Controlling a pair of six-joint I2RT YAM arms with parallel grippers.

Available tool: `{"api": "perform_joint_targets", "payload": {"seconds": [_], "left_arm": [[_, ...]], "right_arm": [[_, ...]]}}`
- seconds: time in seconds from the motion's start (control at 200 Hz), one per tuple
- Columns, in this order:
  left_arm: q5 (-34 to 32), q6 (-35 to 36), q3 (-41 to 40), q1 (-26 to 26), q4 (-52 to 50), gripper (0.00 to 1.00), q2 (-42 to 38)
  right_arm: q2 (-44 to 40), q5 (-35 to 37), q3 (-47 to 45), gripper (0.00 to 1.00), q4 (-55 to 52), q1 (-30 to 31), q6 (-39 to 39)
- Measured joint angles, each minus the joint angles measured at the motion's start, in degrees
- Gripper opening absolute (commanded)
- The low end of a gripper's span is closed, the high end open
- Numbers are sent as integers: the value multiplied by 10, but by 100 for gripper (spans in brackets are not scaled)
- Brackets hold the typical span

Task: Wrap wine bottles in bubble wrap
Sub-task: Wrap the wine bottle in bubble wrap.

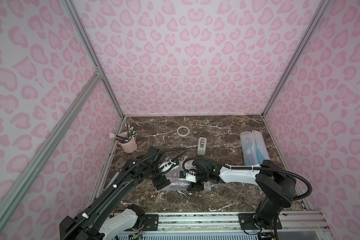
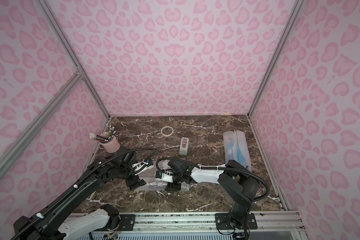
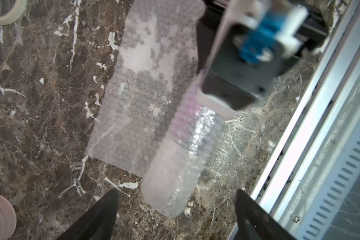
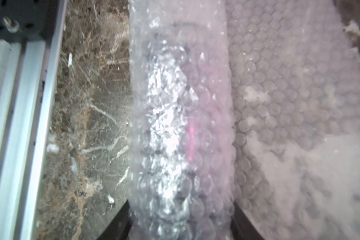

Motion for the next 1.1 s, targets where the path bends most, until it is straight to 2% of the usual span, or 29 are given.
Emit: {"api": "perform_joint_targets", "payload": {"seconds": [0.245,0.37,0.525,0.625,0.88,1.1], "left_arm": [[55,94,-92,-8,23,94,-121],[29,132,-127,-66,64,95,-124],[-44,171,-162,-160,122,95,-74],[-90,189,-175,-196,164,95,-36],[-178,215,-183,-215,276,94,66],[-181,220,-148,-217,327,75,168]], "right_arm": [[100,-160,109,51,-97,-48,108],[120,-212,125,50,-117,-51,147],[137,-243,139,51,-142,-58,173],[139,-251,140,51,-148,-61,185],[139,-263,130,53,-135,-61,210],[140,-279,116,56,-112,-64,217]]}}
